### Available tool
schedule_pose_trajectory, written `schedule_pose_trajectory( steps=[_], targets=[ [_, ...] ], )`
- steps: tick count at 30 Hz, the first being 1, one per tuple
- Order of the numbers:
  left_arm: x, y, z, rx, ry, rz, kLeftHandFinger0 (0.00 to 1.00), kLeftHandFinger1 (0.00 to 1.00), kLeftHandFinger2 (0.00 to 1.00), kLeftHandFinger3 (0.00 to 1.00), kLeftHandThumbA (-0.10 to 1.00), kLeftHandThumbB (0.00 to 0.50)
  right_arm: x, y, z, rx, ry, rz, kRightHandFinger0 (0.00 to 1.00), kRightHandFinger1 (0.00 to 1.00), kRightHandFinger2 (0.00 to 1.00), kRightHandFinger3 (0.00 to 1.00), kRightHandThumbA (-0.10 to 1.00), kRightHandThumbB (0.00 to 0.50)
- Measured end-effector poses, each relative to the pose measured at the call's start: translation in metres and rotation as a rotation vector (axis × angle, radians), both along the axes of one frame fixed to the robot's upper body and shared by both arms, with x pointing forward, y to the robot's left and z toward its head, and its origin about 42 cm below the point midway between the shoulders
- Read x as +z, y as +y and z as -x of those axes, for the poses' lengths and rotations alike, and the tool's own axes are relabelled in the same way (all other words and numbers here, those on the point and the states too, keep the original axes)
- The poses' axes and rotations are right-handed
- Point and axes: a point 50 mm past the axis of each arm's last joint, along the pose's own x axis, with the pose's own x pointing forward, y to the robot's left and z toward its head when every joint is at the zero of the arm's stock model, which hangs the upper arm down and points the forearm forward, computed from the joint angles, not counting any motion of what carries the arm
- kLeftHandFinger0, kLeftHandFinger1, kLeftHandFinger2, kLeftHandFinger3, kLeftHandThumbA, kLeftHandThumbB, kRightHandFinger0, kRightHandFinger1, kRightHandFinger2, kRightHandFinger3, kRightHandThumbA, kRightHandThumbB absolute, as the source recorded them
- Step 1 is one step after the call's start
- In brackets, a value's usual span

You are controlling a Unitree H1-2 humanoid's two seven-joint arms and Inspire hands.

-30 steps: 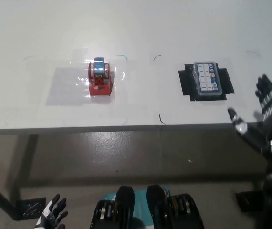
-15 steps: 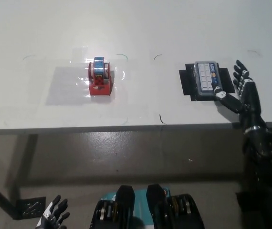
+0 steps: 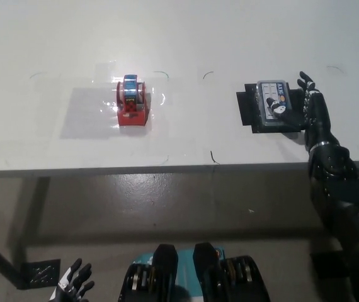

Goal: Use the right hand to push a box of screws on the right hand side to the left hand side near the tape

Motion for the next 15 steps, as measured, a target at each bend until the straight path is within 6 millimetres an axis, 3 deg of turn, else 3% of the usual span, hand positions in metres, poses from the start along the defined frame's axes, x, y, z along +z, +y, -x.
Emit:
schedule_pose_trajectory(
  steps=[5, 10, 12, 15],
  targets=[
    [0.001, 0.000, 0.000, -0.001, -0.002, 0.001, 1.00, 1.00, 1.00, 1.00, 0.78, 0.239, -0.002, 0.005, 0.001, -0.006, -0.007, -0.033, 1.00, 1.00, 1.00, 1.00, 0.79, 0.028],
    [0.001, -0.002, -0.001, -0.005, 0.000, 0.003, 1.00, 1.00, 1.00, 1.00, 0.74, 0.233, -0.005, 0.020, 0.003, -0.018, -0.009, -0.129, 1.00, 1.00, 1.00, 1.00, 0.78, 0.006],
    [0.001, -0.002, -0.001, -0.005, 0.002, 0.004, 1.00, 1.00, 1.00, 1.00, 0.73, 0.226, -0.007, 0.027, 0.004, -0.025, -0.007, -0.175, 1.00, 1.00, 1.00, 1.00, 0.84, 0.036],
    [0.001, -0.002, -0.001, -0.006, 0.005, 0.005, 1.00, 1.00, 1.00, 1.00, 0.73, 0.221, -0.010, 0.040, 0.006, -0.024, -0.004, -0.231, 1.00, 1.00, 1.00, 1.00, 0.90, 0.043]
  ],
)
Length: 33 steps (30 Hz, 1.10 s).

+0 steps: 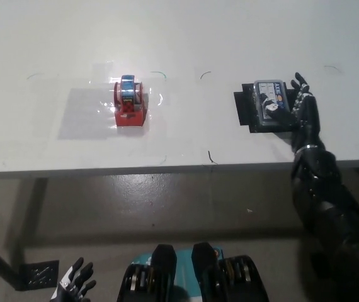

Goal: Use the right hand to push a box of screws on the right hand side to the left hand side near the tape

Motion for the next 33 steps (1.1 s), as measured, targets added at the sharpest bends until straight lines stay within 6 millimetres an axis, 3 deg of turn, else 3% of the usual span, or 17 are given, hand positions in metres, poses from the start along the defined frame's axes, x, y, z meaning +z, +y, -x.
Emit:
schedule_pose_trajectory(
  steps=[4, 8, 20, 24, 33],
  targets=[
    [0.000, 0.000, 0.000, -0.001, 0.002, 0.000, 1.00, 1.00, 1.00, 1.00, 0.73, 0.210, -0.003, 0.014, 0.003, 0.013, -0.006, -0.044, 1.00, 1.00, 1.00, 1.00, 1.00, 0.087],
    [0.000, 0.000, 0.000, -0.001, 0.001, 0.000, 1.00, 1.00, 1.00, 1.00, 0.73, 0.208, -0.005, 0.031, 0.006, 0.034, -0.010, -0.084, 1.00, 1.00, 1.00, 1.00, 1.00, 0.150],
    [0.000, 0.000, 0.000, -0.001, 0.007, -0.001, 1.00, 1.00, 1.00, 1.00, 0.70, 0.202, -0.011, 0.096, 0.021, 0.130, -0.012, -0.209, 1.00, 1.00, 1.00, 1.00, 1.00, 0.186],
    [-0.001, 0.000, 0.002, -0.001, 0.013, 0.001, 1.00, 1.00, 1.00, 1.00, 0.69, 0.192, -0.011, 0.107, 0.024, 0.141, -0.012, -0.232, 1.00, 1.00, 1.00, 1.00, 1.00, 0.204],
    [-0.003, -0.001, 0.006, -0.005, 0.025, 0.012, 1.00, 1.00, 1.00, 1.00, 0.67, 0.211, -0.012, 0.159, 0.042, 0.231, 0.005, -0.285, 1.00, 1.00, 1.00, 1.00, 1.00, 0.223]
  ],
)
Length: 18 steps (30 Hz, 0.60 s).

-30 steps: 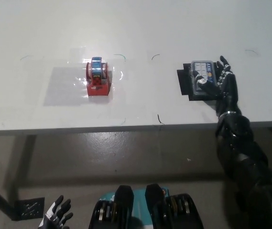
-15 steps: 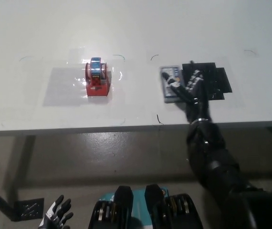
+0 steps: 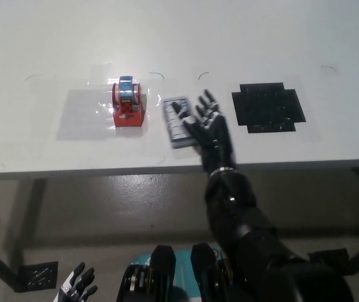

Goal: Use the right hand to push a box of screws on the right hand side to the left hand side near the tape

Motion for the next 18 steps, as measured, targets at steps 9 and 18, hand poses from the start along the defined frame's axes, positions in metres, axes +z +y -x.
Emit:
schedule_pose_trajectory(
  steps=[9, 18],
  targets=[
    [-0.001, 0.000, 0.002, -0.003, 0.005, 0.010, 1.00, 1.00, 1.00, 1.00, 0.68, 0.196, 0.001, 0.015, 0.005, -0.005, 0.031, -0.082, 1.00, 1.00, 1.00, 1.00, 1.00, 0.230],
    [0.001, 0.000, 0.002, -0.002, 0.000, 0.036, 1.00, 1.00, 1.00, 1.00, 0.64, 0.190, 0.007, 0.026, 0.006, -0.125, 0.123, -0.339, 1.00, 1.00, 1.00, 1.00, 1.00, 0.188]
  ],
)
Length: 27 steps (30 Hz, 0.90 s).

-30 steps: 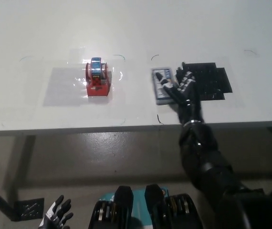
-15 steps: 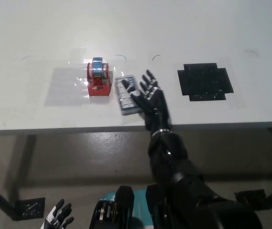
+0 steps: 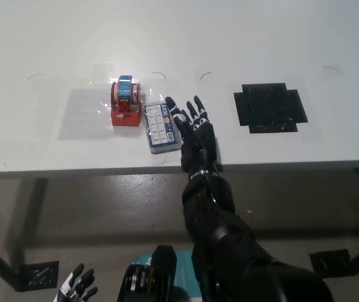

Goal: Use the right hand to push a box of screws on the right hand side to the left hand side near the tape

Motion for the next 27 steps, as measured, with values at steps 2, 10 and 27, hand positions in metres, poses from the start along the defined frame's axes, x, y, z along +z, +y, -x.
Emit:
schedule_pose_trajectory(
  steps=[2, 10, 27],
  targets=[
    [0.000, 0.000, 0.000, 0.001, 0.000, 0.004, 1.00, 1.00, 1.00, 1.00, 0.65, 0.196, 0.001, 0.000, 0.000, -0.027, 0.020, -0.050, 1.00, 1.00, 1.00, 1.00, 1.00, 0.165],
    [0.001, 0.000, -0.001, 0.001, -0.002, 0.004, 1.00, 1.00, 1.00, 1.00, 0.62, 0.191, 0.005, 0.000, -0.001, -0.058, 0.017, -0.011, 1.00, 1.00, 1.00, 1.00, 1.00, 0.163],
    [0.001, 0.001, -0.007, 0.000, -0.003, -0.001, 1.00, 1.00, 1.00, 1.00, 0.69, 0.203, 0.016, -0.091, 0.032, -0.266, -0.333, 0.342, 1.00, 1.00, 1.00, 1.00, 1.00, 0.269]
  ],
)
